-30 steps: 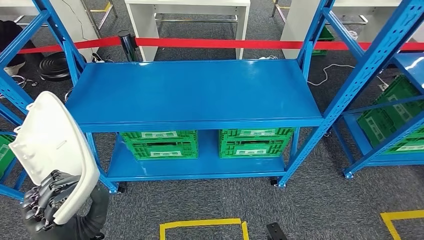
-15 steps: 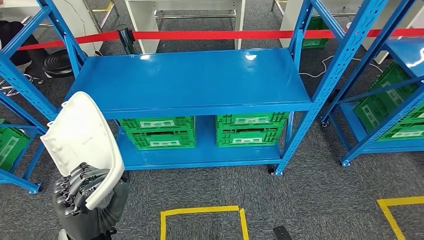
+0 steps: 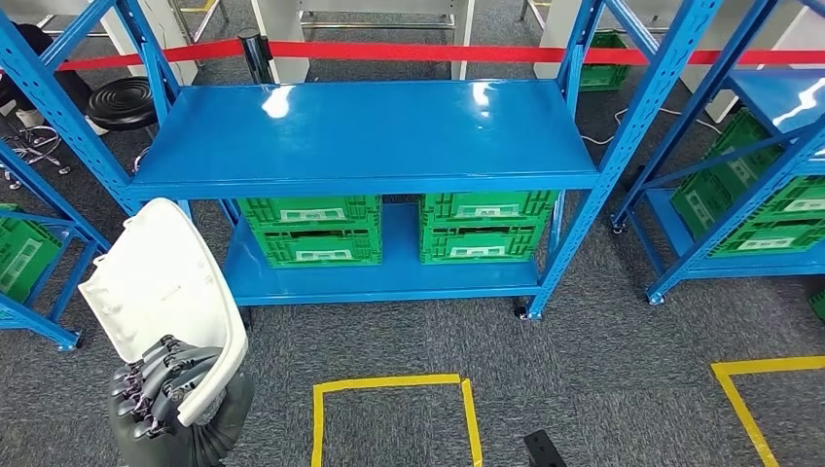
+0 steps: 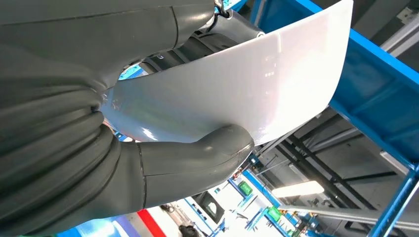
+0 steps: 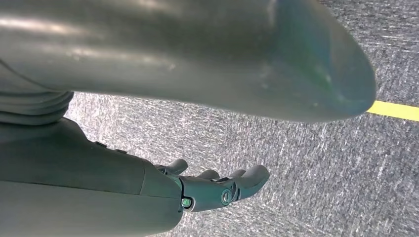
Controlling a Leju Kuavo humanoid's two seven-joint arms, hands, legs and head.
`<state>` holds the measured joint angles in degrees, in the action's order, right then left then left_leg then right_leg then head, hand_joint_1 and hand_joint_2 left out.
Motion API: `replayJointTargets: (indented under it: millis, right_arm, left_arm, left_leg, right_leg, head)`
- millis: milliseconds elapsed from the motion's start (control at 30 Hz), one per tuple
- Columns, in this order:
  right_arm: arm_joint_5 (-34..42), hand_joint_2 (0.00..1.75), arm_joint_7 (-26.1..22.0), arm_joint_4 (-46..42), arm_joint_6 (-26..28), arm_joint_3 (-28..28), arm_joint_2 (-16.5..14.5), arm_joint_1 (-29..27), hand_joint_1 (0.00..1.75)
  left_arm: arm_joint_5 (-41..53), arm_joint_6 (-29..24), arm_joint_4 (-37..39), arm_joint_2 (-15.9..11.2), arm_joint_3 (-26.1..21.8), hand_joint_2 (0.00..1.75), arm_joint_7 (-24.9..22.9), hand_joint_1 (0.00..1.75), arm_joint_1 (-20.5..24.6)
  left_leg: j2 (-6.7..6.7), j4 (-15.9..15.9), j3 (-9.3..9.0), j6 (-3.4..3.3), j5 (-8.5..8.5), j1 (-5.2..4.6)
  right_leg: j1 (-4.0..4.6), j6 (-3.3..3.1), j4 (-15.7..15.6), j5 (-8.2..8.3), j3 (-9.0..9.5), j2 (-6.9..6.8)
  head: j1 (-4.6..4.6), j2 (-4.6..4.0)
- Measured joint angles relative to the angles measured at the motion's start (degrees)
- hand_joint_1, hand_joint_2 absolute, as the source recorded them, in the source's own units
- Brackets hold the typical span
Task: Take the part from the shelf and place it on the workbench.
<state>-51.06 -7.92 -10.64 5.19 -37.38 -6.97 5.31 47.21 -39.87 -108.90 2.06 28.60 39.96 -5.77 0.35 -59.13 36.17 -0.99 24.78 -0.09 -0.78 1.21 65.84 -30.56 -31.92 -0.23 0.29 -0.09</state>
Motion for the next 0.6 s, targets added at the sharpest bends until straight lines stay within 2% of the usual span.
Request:
replayJointTargets:
  millis: [33, 67, 100, 167, 200, 233, 300, 333, 367, 400, 433, 467, 500, 533, 567, 600]
  right_arm:
    - [-0.02, 0.0, 0.01, 0.0, 0.02, 0.03, -0.01, 0.21, 0.0]
    - [-0.03, 0.0, -0.01, 0.0, 0.05, 0.05, -0.01, 0.39, 0.0]
    - [-0.04, 0.0, -0.02, 0.0, 0.11, 0.06, -0.02, 0.52, 0.0]
    - [0.0, 0.0, -0.06, 0.01, 0.31, 0.07, -0.04, 0.61, 0.0]
    - [0.09, 0.0, -0.1, 0.01, 0.42, 0.06, -0.06, 0.65, 0.0]
    - [0.25, 0.0, -0.18, 0.01, 0.52, 0.05, -0.07, 0.68, 0.0]
    - [0.69, 0.0, -0.43, 0.0, 0.59, 0.04, -0.07, 0.67, 0.0]
    - [0.95, 0.0, -0.57, 0.01, 0.54, 0.03, -0.07, 0.62, 0.0]
    - [1.16, 0.0, -0.68, 0.01, 0.45, 0.01, -0.07, 0.58, 0.0]
    - [1.36, 0.0, -0.75, 0.02, 0.37, -0.03, -0.07, 0.56, 0.0]
    - [1.53, 0.0, -0.79, 0.02, 0.31, -0.06, -0.07, 0.55, 0.0]
    - [1.66, 0.0, -0.79, 0.01, 0.28, -0.09, -0.07, 0.55, 0.0]
    - [1.75, 0.0, -0.77, 0.01, 0.26, -0.12, -0.07, 0.55, 0.0]
    - [1.81, 0.0, -0.73, 0.0, 0.21, -0.14, -0.07, 0.55, 0.0]
    - [1.84, 0.0, -0.7, 0.0, 0.15, -0.15, -0.07, 0.55, 0.0]
    - [1.85, 0.0, -0.68, 0.0, 0.03, -0.17, -0.07, 0.55, 0.0]
  left_arm:
    - [0.08, 0.0, -0.06, 0.04, -0.01, 1.75, -0.01, 1.75, -0.06]
    - [0.14, 0.0, -0.14, 0.08, -0.03, 1.75, -0.03, 1.75, -0.09]
    - [0.22, -0.02, -0.21, 0.12, -0.05, 1.75, -0.07, 1.75, -0.13]
    - [0.48, -0.05, -0.28, 0.2, -0.11, 1.75, -0.16, 1.75, -0.28]
    - [0.66, -0.08, -0.33, 0.25, -0.16, 1.75, -0.21, 1.75, -0.42]
    - [0.84, -0.09, -0.39, 0.3, -0.24, 1.75, -0.25, 1.75, -0.55]
    - [1.1, -0.12, -0.52, 0.35, -0.43, 1.75, -0.28, 1.75, -0.74]
    - [1.19, -0.13, -0.55, 0.37, -0.52, 1.75, -0.29, 1.75, -0.83]
    - [1.28, -0.14, -0.56, 0.38, -0.59, 1.75, -0.29, 1.75, -0.91]
    - [1.35, -0.15, -0.56, 0.4, -0.66, 1.75, -0.29, 1.75, -0.98]
    - [1.43, -0.15, -0.56, 0.44, -0.72, 1.75, -0.28, 1.75, -1.01]
    - [1.49, -0.15, -0.58, 0.49, -0.77, 1.75, -0.27, 1.75, -1.02]
    - [1.55, -0.15, -0.63, 0.56, -0.82, 1.75, -0.26, 1.75, -1.0]
    - [1.62, -0.15, -0.7, 0.68, -0.87, 1.75, -0.23, 1.75, -0.98]
    - [1.67, -0.15, -0.78, 0.79, -0.93, 1.75, -0.22, 1.75, -0.98]
    - [1.7, -0.15, -0.86, 0.9, -1.0, 1.75, -0.21, 1.75, -0.99]
  left_leg:
    - [-0.01, -0.28, 0.5, 0.31, -0.41, -0.05]
    - [-0.01, -0.45, 0.76, 0.66, -0.82, -0.09]
    - [-0.01, -0.39, 0.86, 1.04, -1.3, -0.09]
    - [-0.06, -0.22, 1.1, 1.76, -1.9, 0.0]
    - [-0.13, -0.71, 1.53, 2.05, -1.05, 0.04]
    - [-0.19, -2.15, 2.26, 2.34, 0.92, 0.09]
    - [-0.25, -8.04, 3.91, 2.8, 6.9, 0.25]
    - [-0.24, -11.55, 4.45, 3.01, 9.07, 0.31]
    - [-0.25, -14.28, 4.44, 3.16, 9.85, 0.36]
    - [-0.24, -15.52, 3.72, 3.22, 9.21, 0.39]
    - [-0.24, -14.95, 2.14, 3.2, 7.64, 0.42]
    - [-0.24, -12.46, -0.41, 3.11, 6.08, 0.46]
    - [-0.25, -8.47, -3.67, 2.94, 5.62, 0.44]
    - [-0.3, -4.16, -6.8, 2.66, 6.07, 0.35]
    - [-0.34, -0.77, -8.99, 2.33, 6.9, 0.24]
    - [-0.38, 1.31, -10.06, 1.89, 7.81, 0.08]
  right_leg:
    - [0.12, -0.28, -3.56, -0.48, 2.43, 0.07]
    - [0.26, -0.58, -6.15, -1.29, 3.92, 0.15]
    - [0.42, -0.9, -7.38, -1.86, 4.36, 0.21]
    - [0.38, -1.68, -7.69, -0.96, 3.55, 0.08]
    - [0.27, -2.14, -7.78, -0.29, 2.98, -0.06]
    - [0.14, -2.54, -7.89, 0.46, 2.26, -0.21]
    - [0.07, -2.94, -7.89, 1.87, 0.57, -0.38]
    - [0.08, -2.94, -7.85, 2.6, -0.34, -0.44]
    - [0.08, -2.88, -7.8, 3.32, -1.22, -0.5]
    - [0.08, -2.78, -7.72, 4.03, -2.14, -0.56]
    - [0.08, -2.64, -7.62, 4.71, -3.03, -0.6]
    - [0.07, -2.45, -7.49, 5.35, -3.83, -0.62]
    - [0.11, -2.21, -7.33, 5.93, -4.55, -0.61]
    - [0.15, -1.92, -7.17, 6.46, -5.07, -0.6]
    - [0.19, -1.6, -7.08, 7.01, -5.37, -0.59]
    - [0.23, -1.24, -7.13, 7.47, -5.52, -0.58]
  head:
    - [-0.04, 0.0]
    - [0.01, 0.0]
    - [0.05, 0.0]
    - [0.18, 0.0]
    - [0.13, 0.0]
    - [0.09, 0.0]
    - [0.03, 0.0]
    - [0.03, 0.0]
    - [0.03, 0.0]
    - [0.03, 0.0]
    - [0.02, 0.0]
    - [0.03, 0.0]
    - [0.02, 0.0]
    - [0.04, 0.0]
    - [0.07, 0.0]
    - [0.07, 0.0]
